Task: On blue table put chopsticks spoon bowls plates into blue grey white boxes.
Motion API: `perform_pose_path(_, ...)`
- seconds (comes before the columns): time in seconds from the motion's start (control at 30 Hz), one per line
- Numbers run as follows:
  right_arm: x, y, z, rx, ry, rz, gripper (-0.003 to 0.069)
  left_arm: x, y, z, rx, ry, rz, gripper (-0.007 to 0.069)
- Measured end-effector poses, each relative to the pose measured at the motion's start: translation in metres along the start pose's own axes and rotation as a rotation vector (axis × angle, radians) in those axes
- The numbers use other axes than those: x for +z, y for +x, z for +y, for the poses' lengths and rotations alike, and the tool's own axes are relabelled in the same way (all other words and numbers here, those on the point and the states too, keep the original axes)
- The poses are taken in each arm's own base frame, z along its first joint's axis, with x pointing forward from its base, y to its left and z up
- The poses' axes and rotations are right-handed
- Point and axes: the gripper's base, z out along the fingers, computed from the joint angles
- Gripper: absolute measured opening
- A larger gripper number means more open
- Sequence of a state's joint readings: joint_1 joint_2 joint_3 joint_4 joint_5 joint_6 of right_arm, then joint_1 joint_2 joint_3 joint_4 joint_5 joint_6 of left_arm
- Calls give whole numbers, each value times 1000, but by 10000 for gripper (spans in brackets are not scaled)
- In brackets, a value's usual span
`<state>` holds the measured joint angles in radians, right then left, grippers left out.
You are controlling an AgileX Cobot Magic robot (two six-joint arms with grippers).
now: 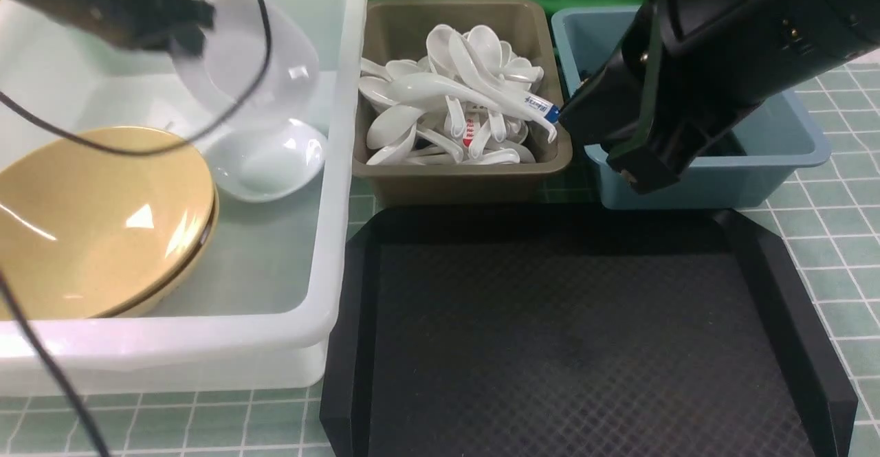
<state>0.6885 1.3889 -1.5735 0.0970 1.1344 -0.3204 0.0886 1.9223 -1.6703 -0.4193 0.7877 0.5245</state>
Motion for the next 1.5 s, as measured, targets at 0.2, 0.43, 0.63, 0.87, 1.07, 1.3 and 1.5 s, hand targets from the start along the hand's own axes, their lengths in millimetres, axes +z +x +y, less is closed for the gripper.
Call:
perform_pose_path(0.2,2,0,0,1,-1,6,48,43,15,8,31,36,92,3)
perform_pose_path(0.43,2,0,0,1,0,6,48,50,22,9,77,49,177,15)
perform_pose_path(0.63,2,0,0,1,0,6,48,44,19,13,142,9,216,197)
perform_pose_path(0.87,2,0,0,0,1,6,50,17,-13,10,156,-8,144,510)
perform_pose_path(1.07,2,0,-1,0,2,7,51,-50,-51,-20,141,-17,71,478)
perform_pose_path(1.3,-10,6,0,16,36,-14,53,-106,-47,-51,157,-77,96,130)
perform_pose_path(1.5,-27,50,12,47,74,-91,55,-149,17,-77,80,-2,161,-6)
